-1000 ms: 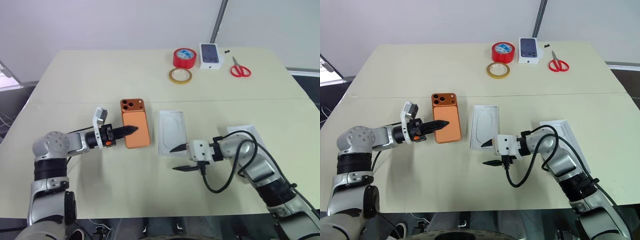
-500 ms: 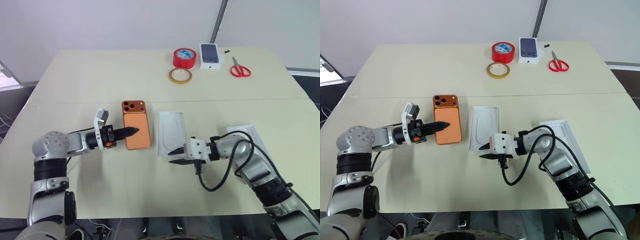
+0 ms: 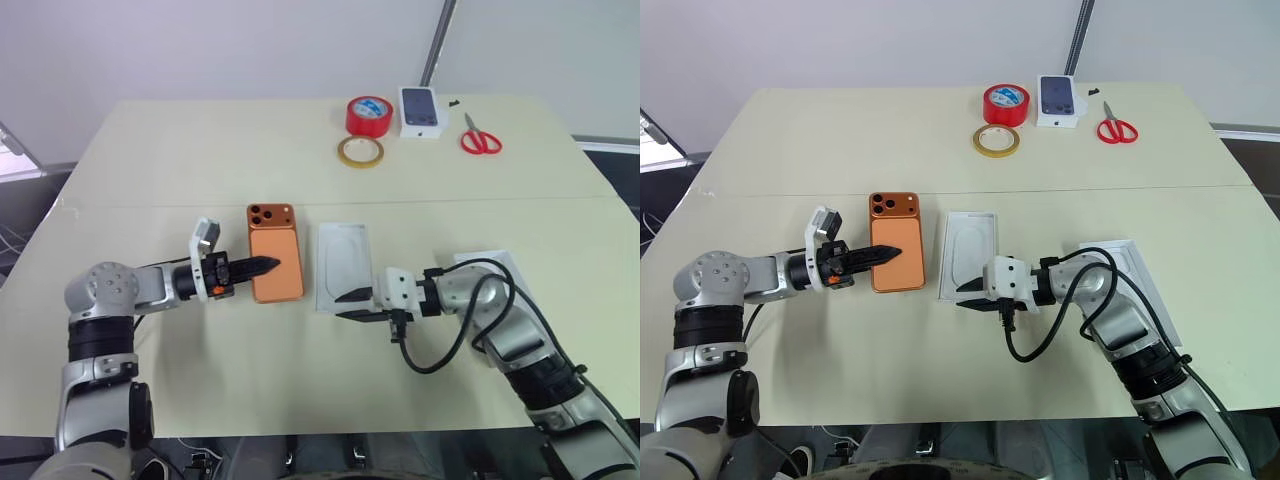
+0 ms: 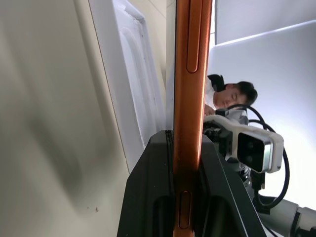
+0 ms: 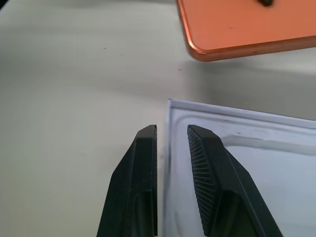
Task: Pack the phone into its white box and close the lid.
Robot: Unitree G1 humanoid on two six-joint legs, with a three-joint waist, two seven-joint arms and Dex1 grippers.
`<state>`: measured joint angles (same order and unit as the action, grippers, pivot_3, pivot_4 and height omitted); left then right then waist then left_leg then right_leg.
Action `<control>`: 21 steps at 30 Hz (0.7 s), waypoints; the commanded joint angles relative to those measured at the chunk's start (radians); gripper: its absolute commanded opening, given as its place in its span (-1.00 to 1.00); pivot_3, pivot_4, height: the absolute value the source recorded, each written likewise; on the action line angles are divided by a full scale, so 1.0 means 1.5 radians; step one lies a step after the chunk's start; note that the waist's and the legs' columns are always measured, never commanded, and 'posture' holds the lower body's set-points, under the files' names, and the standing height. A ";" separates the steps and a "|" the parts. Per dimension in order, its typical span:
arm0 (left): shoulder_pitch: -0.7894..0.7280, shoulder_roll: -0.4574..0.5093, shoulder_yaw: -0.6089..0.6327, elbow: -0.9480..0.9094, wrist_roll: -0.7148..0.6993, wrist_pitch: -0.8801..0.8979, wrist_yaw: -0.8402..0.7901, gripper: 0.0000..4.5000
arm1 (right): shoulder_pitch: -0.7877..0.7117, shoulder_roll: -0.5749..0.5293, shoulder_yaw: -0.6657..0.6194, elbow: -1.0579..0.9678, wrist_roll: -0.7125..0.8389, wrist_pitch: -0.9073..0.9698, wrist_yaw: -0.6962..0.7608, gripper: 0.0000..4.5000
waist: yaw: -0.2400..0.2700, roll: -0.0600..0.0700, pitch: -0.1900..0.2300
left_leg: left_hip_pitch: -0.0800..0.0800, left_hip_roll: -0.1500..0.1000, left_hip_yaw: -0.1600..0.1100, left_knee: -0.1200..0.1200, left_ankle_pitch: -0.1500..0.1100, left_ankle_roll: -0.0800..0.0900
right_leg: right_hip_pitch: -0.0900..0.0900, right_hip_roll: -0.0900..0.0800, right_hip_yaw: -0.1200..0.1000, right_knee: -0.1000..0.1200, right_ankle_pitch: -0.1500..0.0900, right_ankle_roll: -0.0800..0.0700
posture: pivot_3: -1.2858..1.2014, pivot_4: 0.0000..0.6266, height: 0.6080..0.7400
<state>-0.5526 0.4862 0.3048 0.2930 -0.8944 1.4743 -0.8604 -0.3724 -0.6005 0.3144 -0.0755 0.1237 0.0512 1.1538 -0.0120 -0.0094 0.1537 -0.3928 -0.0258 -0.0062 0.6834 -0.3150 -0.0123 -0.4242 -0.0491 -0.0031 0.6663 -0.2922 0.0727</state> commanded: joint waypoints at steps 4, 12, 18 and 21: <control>-0.009 -0.003 0.021 -0.030 -0.028 -0.004 0.007 -1.00 | 0.000 -0.003 0.014 0.015 -0.036 -0.049 -0.006 -0.54 | 0.000 0.000 0.000 | 0.000 0.000 0.000 0.000 0.000 0.000 | 0.000 0.000 0.000 0.000 0.000 0.000 | 0.03 -0.52 1.00; -0.008 -0.007 0.023 -0.029 -0.026 -0.009 0.019 -1.00 | 0.011 -0.013 0.021 0.012 -0.044 -0.047 0.005 -0.54 | 0.000 0.000 0.000 | 0.000 0.000 0.000 0.000 0.000 0.000 | 0.000 0.000 0.000 0.000 0.000 0.000 | 0.03 -0.52 1.00; -0.012 -0.011 0.027 -0.025 -0.030 -0.008 0.028 -1.00 | 0.010 -0.010 0.022 0.015 -0.048 -0.044 0.003 -0.66 | 0.000 0.000 0.000 | 0.000 0.000 0.000 0.000 0.000 0.000 | 0.000 0.000 0.000 0.000 0.000 0.000 | 0.03 -0.52 1.00; -0.012 -0.011 0.027 -0.024 -0.029 -0.009 0.031 -1.00 | 0.011 -0.011 0.022 0.014 -0.047 -0.043 0.005 -0.98 | 0.000 0.000 0.000 | 0.000 0.000 0.000 0.000 0.000 0.000 | 0.000 0.000 0.000 0.000 0.000 0.000 | 0.03 -0.52 1.00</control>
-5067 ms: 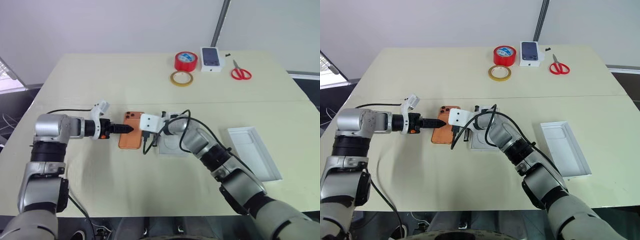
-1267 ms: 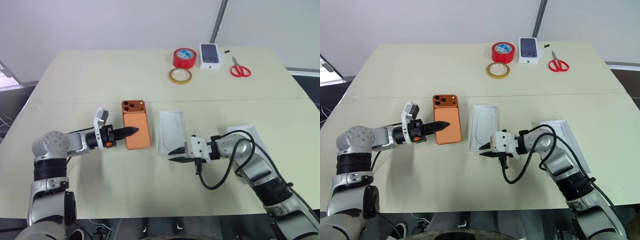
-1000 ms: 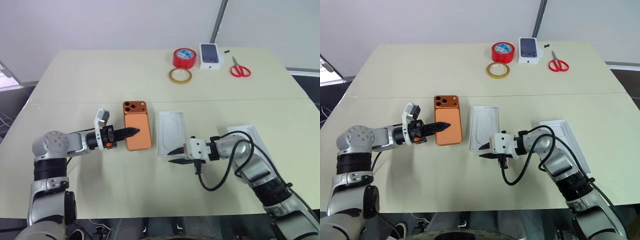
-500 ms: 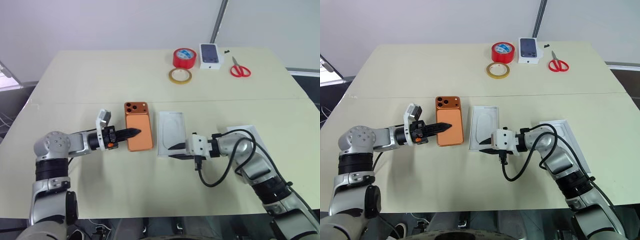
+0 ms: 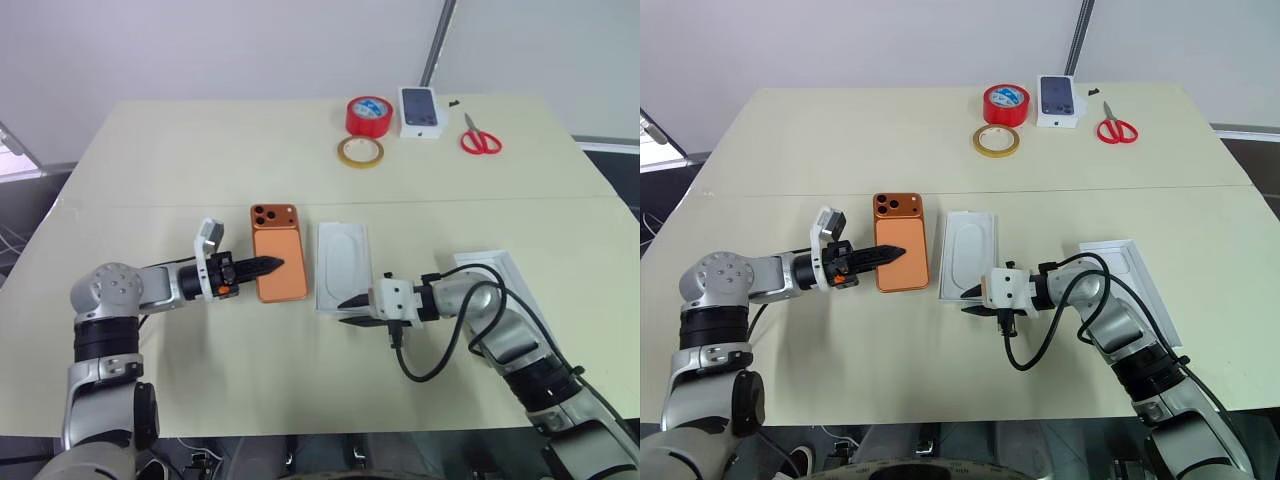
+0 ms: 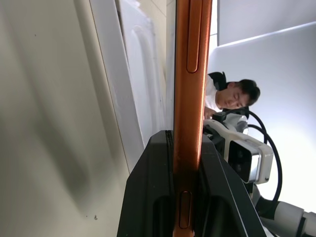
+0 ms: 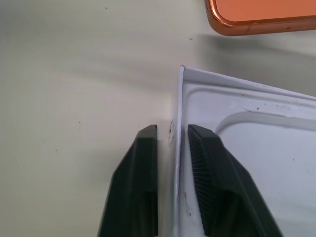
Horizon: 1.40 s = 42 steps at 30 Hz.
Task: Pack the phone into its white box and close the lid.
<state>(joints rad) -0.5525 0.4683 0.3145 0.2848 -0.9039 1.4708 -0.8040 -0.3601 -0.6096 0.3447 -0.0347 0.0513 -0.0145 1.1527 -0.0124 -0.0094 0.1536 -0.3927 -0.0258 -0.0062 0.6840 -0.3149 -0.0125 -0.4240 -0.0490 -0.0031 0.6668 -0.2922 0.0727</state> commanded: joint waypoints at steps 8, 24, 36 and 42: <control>-0.014 -0.006 0.023 -0.021 -0.028 0.005 -0.001 -1.00 | 0.009 -0.001 -0.005 -0.056 0.023 0.049 0.002 -0.98 | 0.000 0.000 0.000 | 0.000 0.000 0.000 0.000 0.000 0.000 | 0.000 0.000 0.000 0.000 0.000 0.000 | 0.03 -0.52 1.00; -0.034 -0.058 0.017 -0.015 -0.027 0.008 0.025 -1.00 | 0.036 0.063 0.032 -0.156 -0.031 0.235 -0.123 -0.85 | 0.000 0.000 0.000 | 0.000 0.000 0.000 0.000 0.000 -0.001 | 0.000 0.000 0.000 0.001 0.000 0.000 | 0.03 -0.52 1.00; -0.053 -0.047 -0.016 0.025 -0.009 -0.020 0.004 -1.00 | 0.025 -0.014 -0.070 -0.218 0.136 0.254 -0.021 0.78 | 0.000 0.000 0.000 | 0.000 0.000 0.000 0.000 0.000 0.000 | 0.000 0.000 0.000 0.001 0.000 0.000 | 0.03 -0.52 1.00; -0.053 -0.060 -0.052 0.027 0.007 -0.044 -0.002 -1.00 | 0.010 -0.037 -0.145 -0.130 0.142 0.234 -0.050 0.78 | 0.001 0.000 0.000 | 0.000 0.000 0.000 0.000 0.000 0.000 | 0.000 0.000 0.000 0.000 0.000 0.000 | 0.03 -0.52 1.00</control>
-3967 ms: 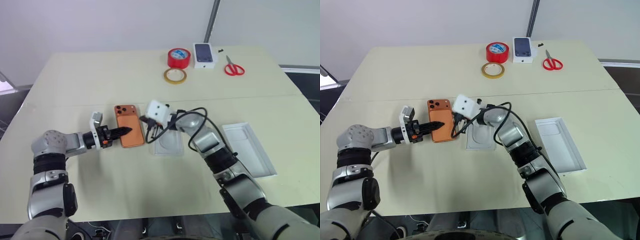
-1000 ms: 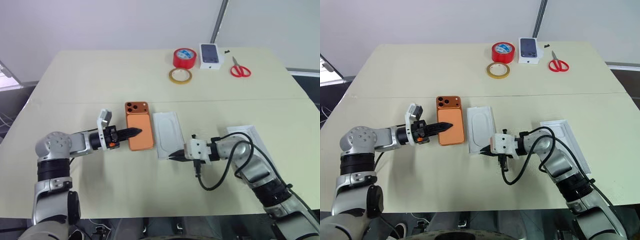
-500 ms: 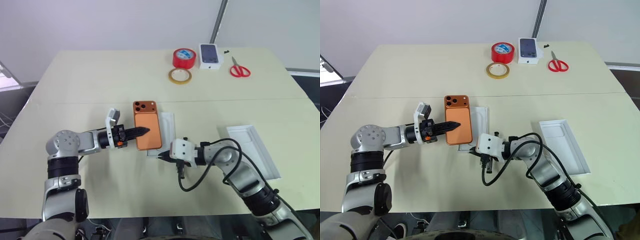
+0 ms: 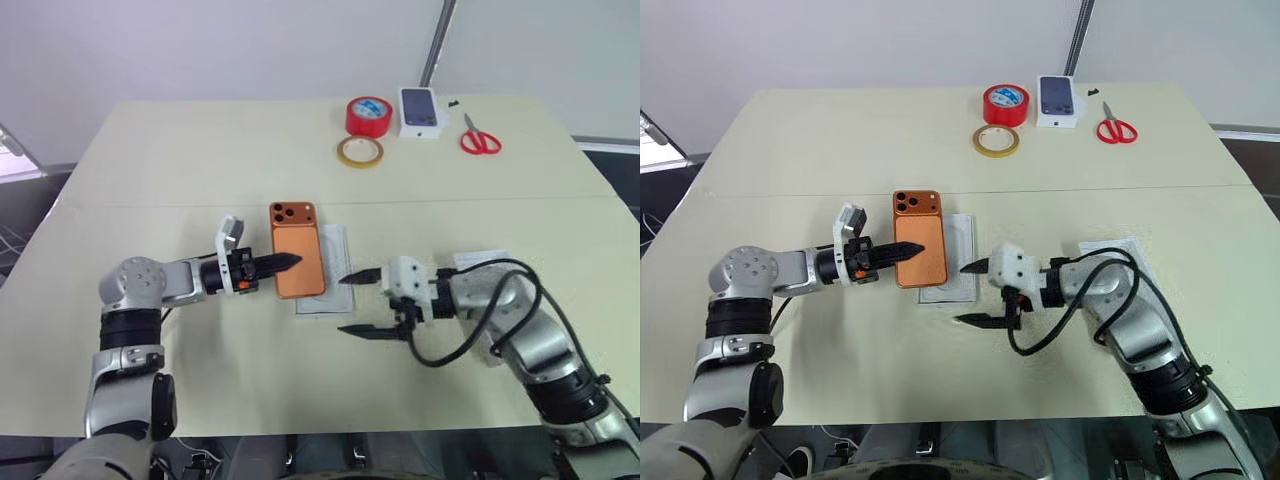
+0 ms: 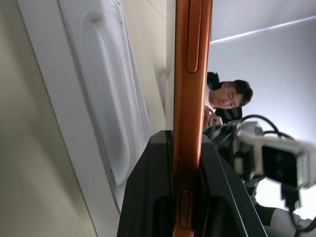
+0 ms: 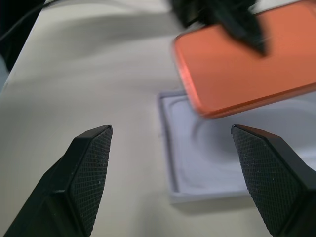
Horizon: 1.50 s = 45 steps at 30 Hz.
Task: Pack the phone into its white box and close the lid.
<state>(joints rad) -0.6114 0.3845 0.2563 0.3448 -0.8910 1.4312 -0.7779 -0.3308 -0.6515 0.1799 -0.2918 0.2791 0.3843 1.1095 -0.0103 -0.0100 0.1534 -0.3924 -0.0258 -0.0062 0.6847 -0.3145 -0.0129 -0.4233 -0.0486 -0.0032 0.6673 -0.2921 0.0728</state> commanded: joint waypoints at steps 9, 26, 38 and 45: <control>-0.009 -0.023 -0.078 -0.017 0.030 -0.053 -0.039 0.03 | 0.007 -0.041 -0.083 0.163 -0.043 -0.134 -0.042 0.81 | 0.000 0.000 0.000 | 0.000 0.000 0.000 0.000 0.000 0.000 | 0.000 0.000 0.000 0.000 0.000 0.000 | 0.03 -0.52 1.00; -0.031 0.068 -0.121 -0.092 0.056 -0.060 -0.066 0.94 | -0.008 -0.006 -0.047 0.177 -0.069 -0.167 -0.057 0.81 | -0.001 0.000 0.000 | 0.002 0.000 0.000 0.000 0.000 0.000 | 0.002 0.000 0.000 0.000 0.000 0.000 | 0.03 -0.52 1.00; -0.064 0.071 -0.060 -0.060 0.070 -0.119 -0.028 0.70 | -0.013 0.011 -0.046 0.181 -0.064 -0.143 -0.061 0.56 | -0.001 0.000 0.000 | 0.002 0.000 0.000 0.000 0.000 0.000 | 0.002 0.000 0.000 0.000 0.000 0.000 | 0.03 -0.52 1.00; 0.004 0.107 -0.192 -0.095 0.251 -0.377 -0.049 -0.73 | -0.033 0.024 -0.026 0.231 -0.134 -0.200 -0.109 -0.90 | 0.000 0.000 0.000 | 0.002 0.000 0.000 0.000 0.000 0.000 | 0.002 0.000 0.000 0.000 0.000 0.000 | 0.03 -0.52 1.00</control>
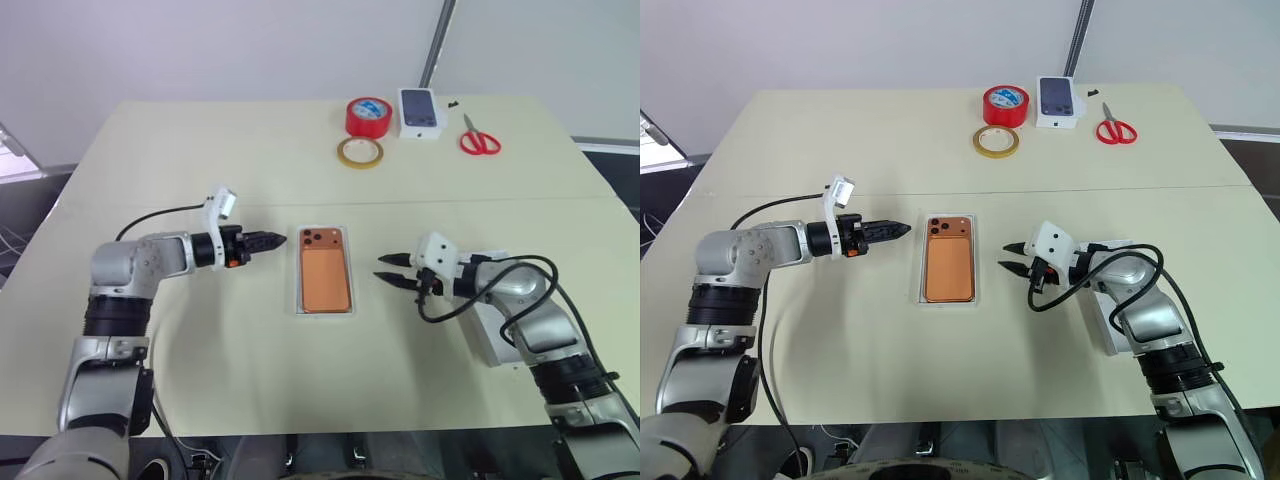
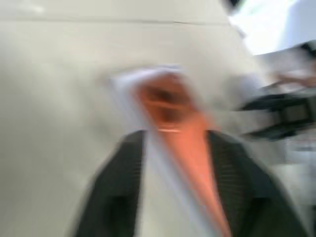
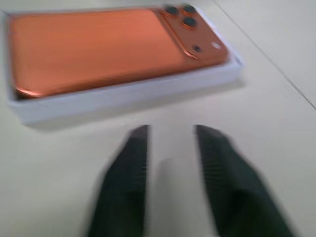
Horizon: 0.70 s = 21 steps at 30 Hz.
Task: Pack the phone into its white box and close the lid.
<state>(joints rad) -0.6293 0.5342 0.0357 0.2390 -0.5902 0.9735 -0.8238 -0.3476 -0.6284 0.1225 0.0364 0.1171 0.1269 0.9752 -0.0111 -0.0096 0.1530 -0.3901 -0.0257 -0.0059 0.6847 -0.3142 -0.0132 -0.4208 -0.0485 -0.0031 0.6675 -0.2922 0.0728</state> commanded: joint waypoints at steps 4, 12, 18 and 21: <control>0.046 0.022 -0.122 -0.029 0.119 -0.136 -0.048 -0.96 | -0.046 0.022 0.033 0.057 -0.078 -0.057 -0.059 -1.00 | 0.000 0.000 0.000 | 0.000 0.000 0.000 0.000 0.000 0.000 | 0.000 0.000 0.000 0.000 0.000 0.000 | 0.03 -0.52 1.00; 0.038 -0.038 -0.181 -0.074 0.112 -0.070 -0.071 -0.96 | -0.040 0.028 0.064 0.032 -0.077 -0.076 -0.030 -1.00 | 0.004 0.000 0.000 | 0.000 0.000 0.000 0.000 -0.001 0.001 | 0.001 0.000 0.000 0.000 0.000 0.000 | 0.03 -0.52 1.00; 0.031 -0.100 -0.191 -0.094 0.101 -0.036 -0.067 -0.96 | -0.009 0.006 0.051 -0.008 -0.077 -0.068 -0.021 -1.00 | 0.008 0.000 0.000 | 0.000 0.000 0.000 0.001 -0.001 0.002 | 0.001 0.000 0.000 0.000 0.000 0.000 | 0.03 -0.52 1.00; 0.034 -0.127 -0.194 -0.119 0.085 -0.017 -0.075 -0.96 | 0.016 -0.025 0.030 -0.036 -0.072 -0.062 -0.014 -1.00 | 0.017 0.000 0.000 | 0.000 0.000 0.000 0.001 -0.001 0.002 | 0.001 0.000 0.000 0.000 0.000 0.000 | 0.03 -0.52 1.00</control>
<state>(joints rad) -0.5804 0.3839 -0.2148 0.1132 -0.4104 0.9313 -0.9101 -0.3274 -0.6561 0.1887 0.0491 -0.0161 0.0447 0.9437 0.0146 -0.0092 0.1529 -0.3909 -0.0260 -0.0058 0.6867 -0.3162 -0.0093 -0.4189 -0.0485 -0.0032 0.6665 -0.2922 0.0728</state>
